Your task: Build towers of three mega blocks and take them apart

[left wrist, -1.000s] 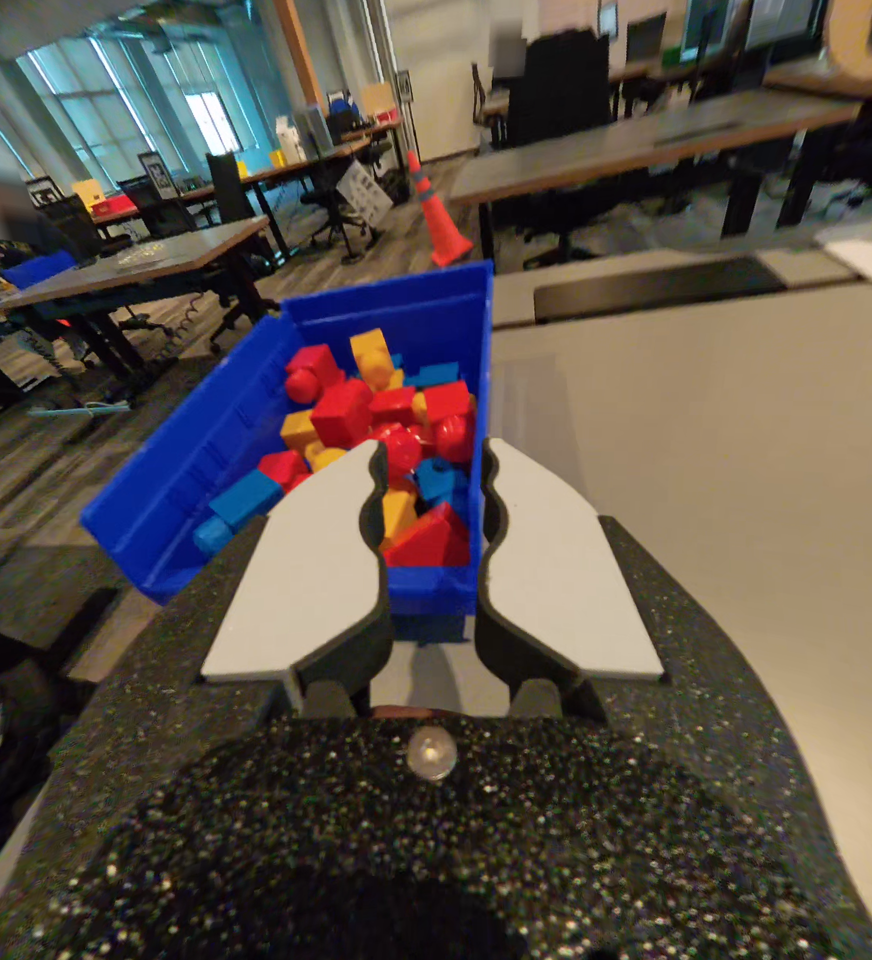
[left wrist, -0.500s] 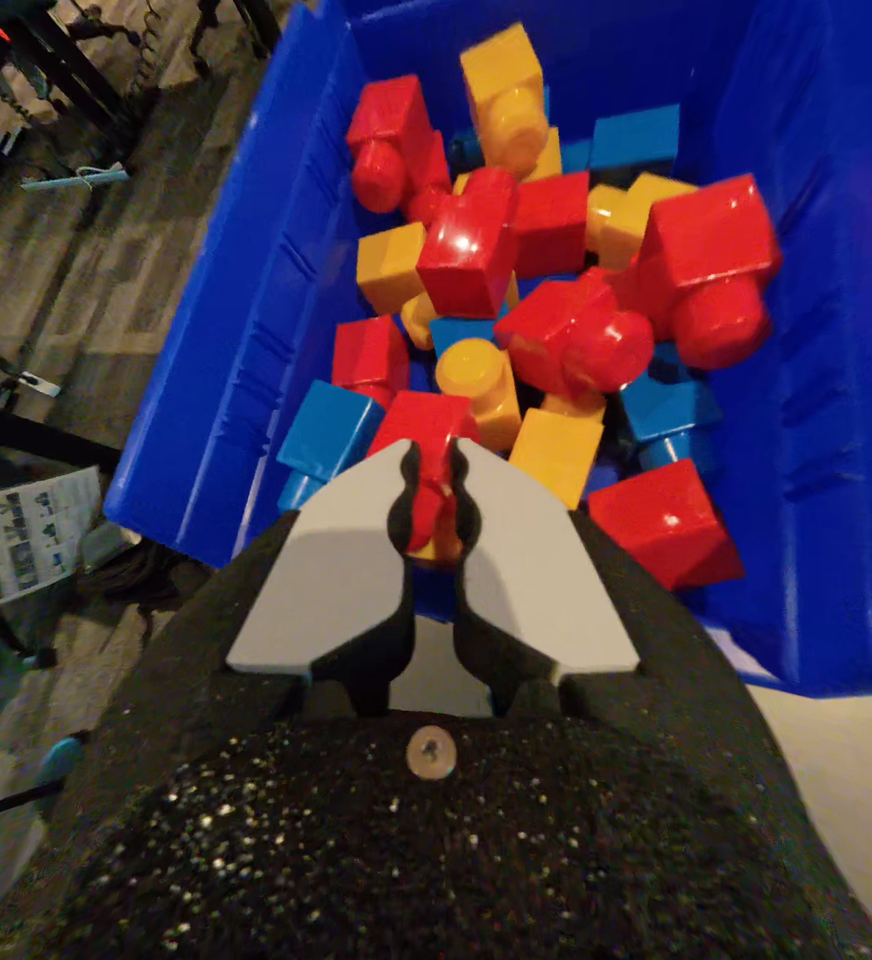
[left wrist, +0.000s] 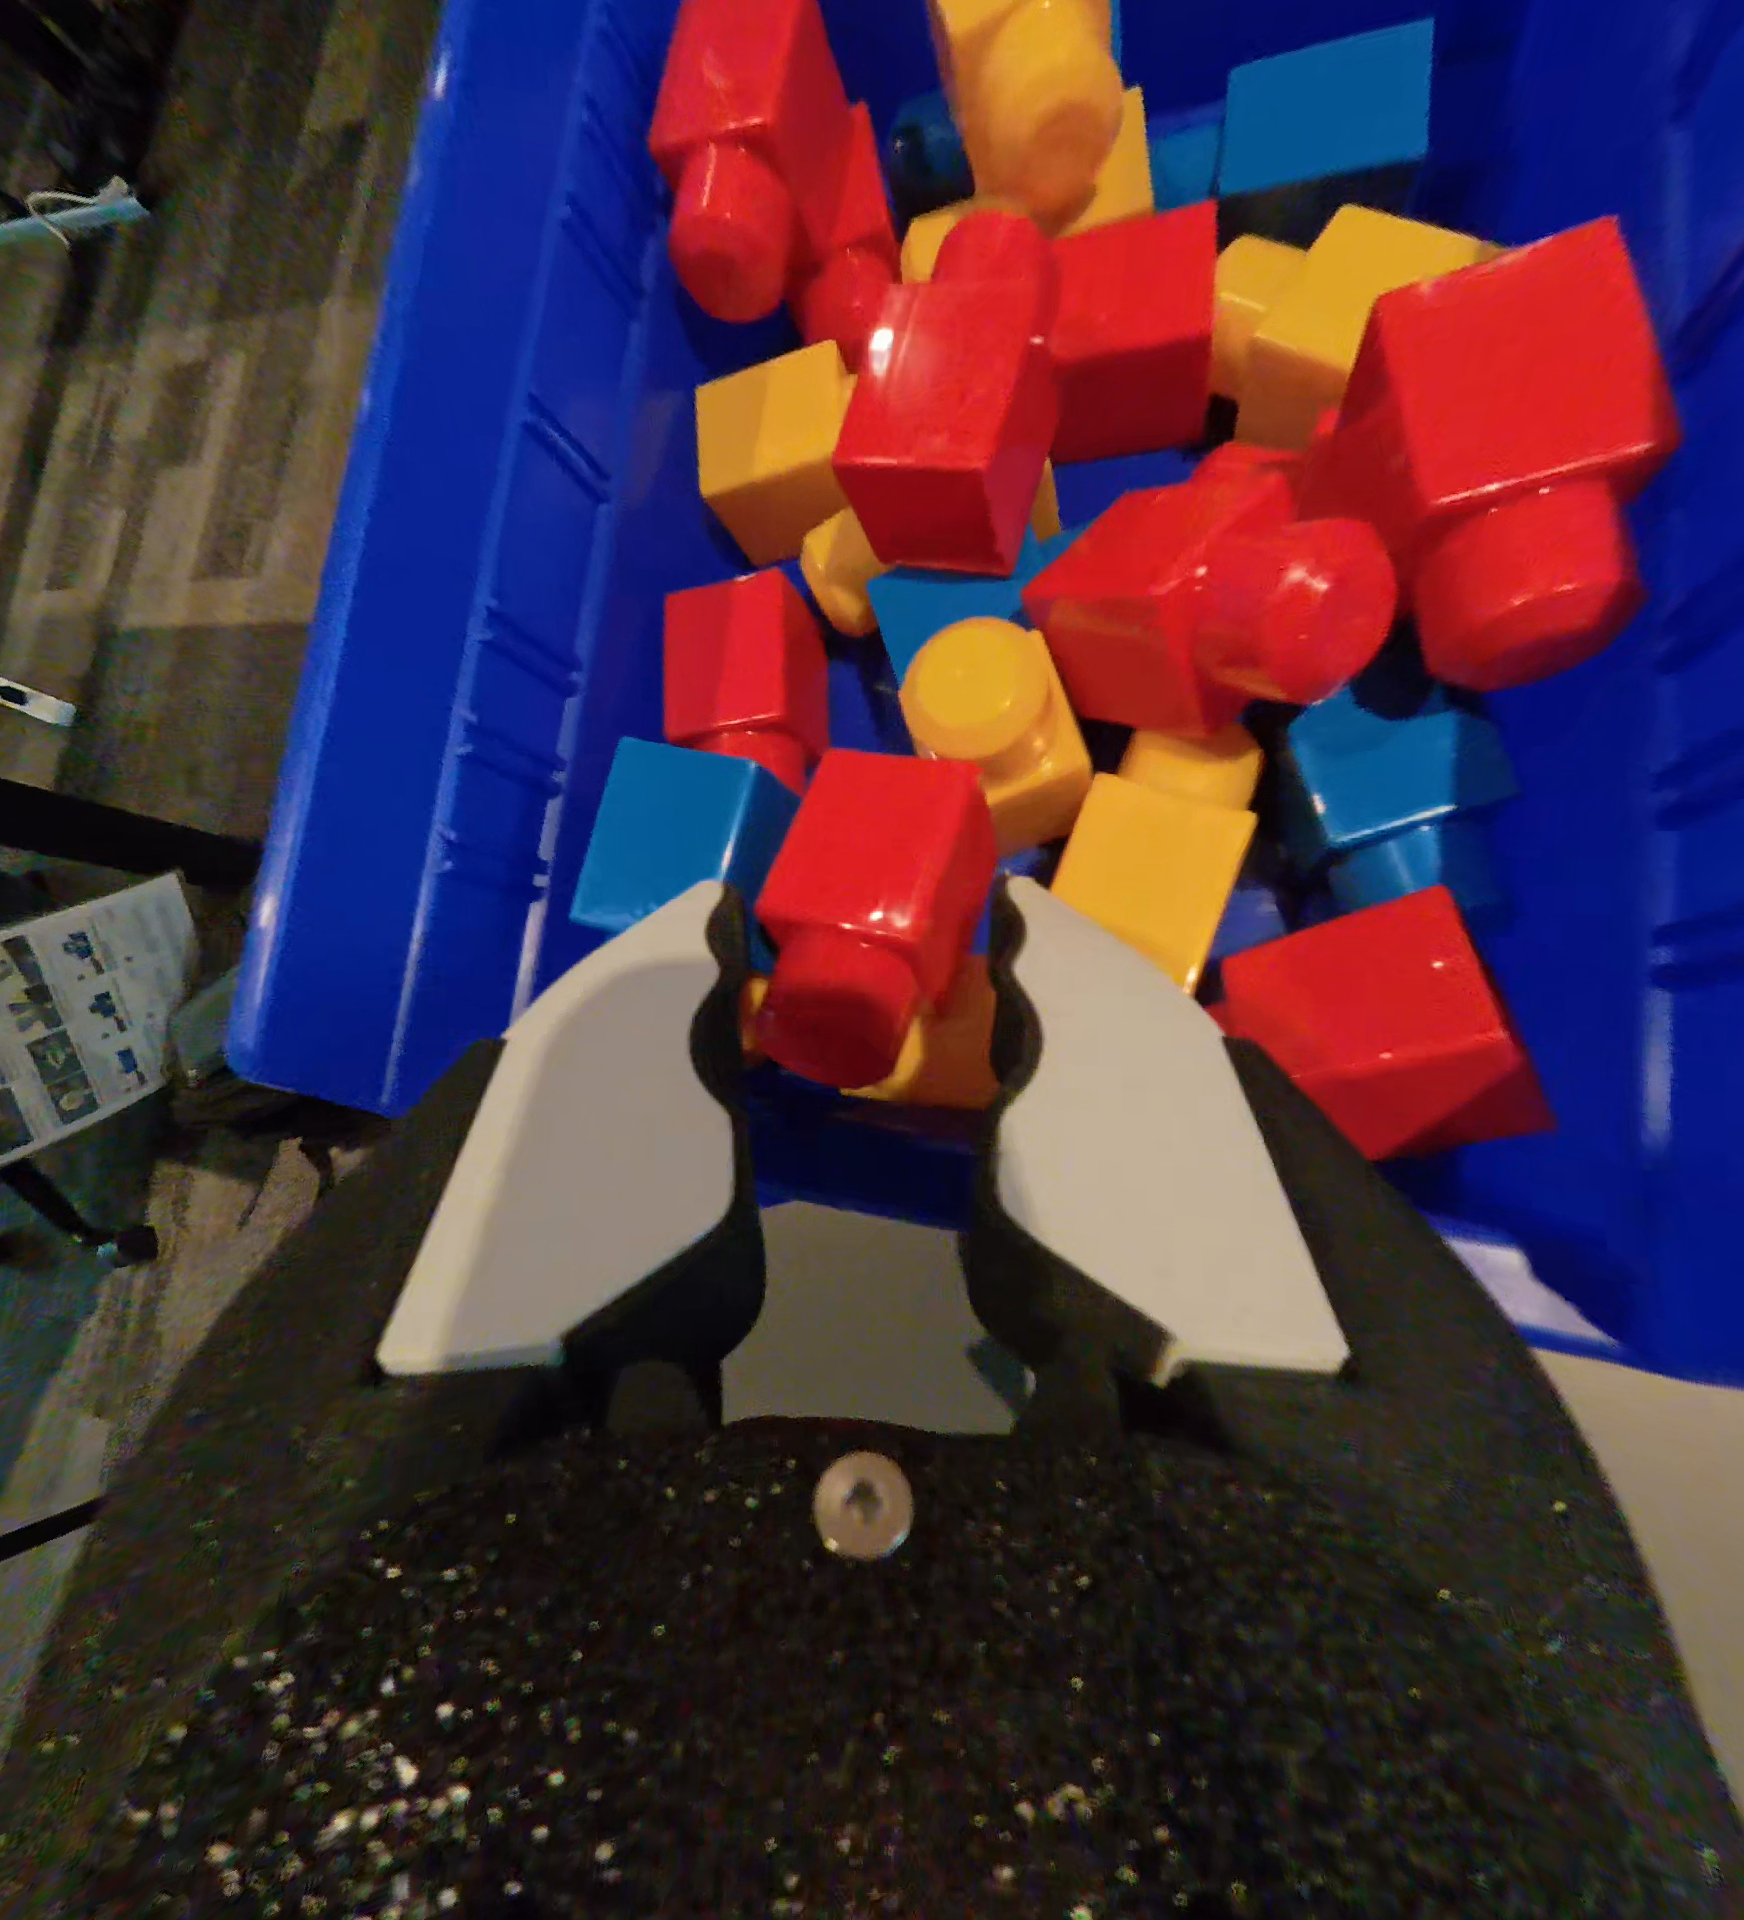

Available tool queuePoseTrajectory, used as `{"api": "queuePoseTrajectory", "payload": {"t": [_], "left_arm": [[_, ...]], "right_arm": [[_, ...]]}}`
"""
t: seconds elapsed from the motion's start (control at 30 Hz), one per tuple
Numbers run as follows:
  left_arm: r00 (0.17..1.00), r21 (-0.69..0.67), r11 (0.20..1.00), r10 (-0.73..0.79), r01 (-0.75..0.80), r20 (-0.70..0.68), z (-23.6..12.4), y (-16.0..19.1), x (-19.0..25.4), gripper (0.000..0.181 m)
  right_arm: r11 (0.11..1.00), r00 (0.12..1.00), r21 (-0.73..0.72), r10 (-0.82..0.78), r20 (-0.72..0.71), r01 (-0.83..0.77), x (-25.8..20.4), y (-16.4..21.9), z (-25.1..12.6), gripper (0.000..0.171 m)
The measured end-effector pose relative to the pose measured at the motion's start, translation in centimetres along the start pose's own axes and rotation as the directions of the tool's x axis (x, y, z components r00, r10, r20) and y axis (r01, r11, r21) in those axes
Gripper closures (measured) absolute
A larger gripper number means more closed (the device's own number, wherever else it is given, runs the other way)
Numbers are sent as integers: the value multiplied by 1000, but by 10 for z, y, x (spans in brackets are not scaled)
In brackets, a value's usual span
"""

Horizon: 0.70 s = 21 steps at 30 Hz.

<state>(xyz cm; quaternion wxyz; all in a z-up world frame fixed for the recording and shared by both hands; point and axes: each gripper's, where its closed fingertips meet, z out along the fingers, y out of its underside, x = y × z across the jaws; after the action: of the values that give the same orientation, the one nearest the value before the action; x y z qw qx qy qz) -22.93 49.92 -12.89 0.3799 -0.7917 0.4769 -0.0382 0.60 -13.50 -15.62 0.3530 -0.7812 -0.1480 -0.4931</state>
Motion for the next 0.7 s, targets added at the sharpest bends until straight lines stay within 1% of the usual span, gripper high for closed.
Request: {"api": "queuePoseTrajectory", "payload": {"t": [0.07,0.3,0.37,0.43,0.47,0.57,0.6,0.63,0.7], "left_arm": [[1000,-36,999,12,-12,2,4,1,-5,144],[989,-178,975,120,-134,-86,16,0,0,142],[989,-194,973,104,-124,-109,16,0,0,143],[991,-178,978,91,-108,-101,11,-1,0,144],[992,-152,983,86,-99,-88,5,-2,1,144],[996,9,998,69,-68,-53,-27,-18,9,144],[995,82,994,78,-73,-68,-42,-26,19,144],[989,172,982,95,-75,-110,-60,-38,35,144],[966,324,942,161,-90,-200,-97,-58,76,144]], "right_arm": [[1000,1000,-1,0,0,0,0,0,0,171],[1000,1000,-2,1,-1,-1,0,0,0,171],[1000,1000,-1,0,-2,0,0,-1,0,171],[1000,1000,-1,0,-3,0,0,-1,0,171],[1000,1000,-1,0,-3,0,0,-1,0,171],[1000,1000,1,0,-3,0,0,-1,0,171],[1000,1000,2,-1,-4,1,0,-2,0,170],[1000,1000,2,-2,-6,2,0,-2,0,170],[1000,1000,5,-6,-15,6,1,-4,1,169]]}}
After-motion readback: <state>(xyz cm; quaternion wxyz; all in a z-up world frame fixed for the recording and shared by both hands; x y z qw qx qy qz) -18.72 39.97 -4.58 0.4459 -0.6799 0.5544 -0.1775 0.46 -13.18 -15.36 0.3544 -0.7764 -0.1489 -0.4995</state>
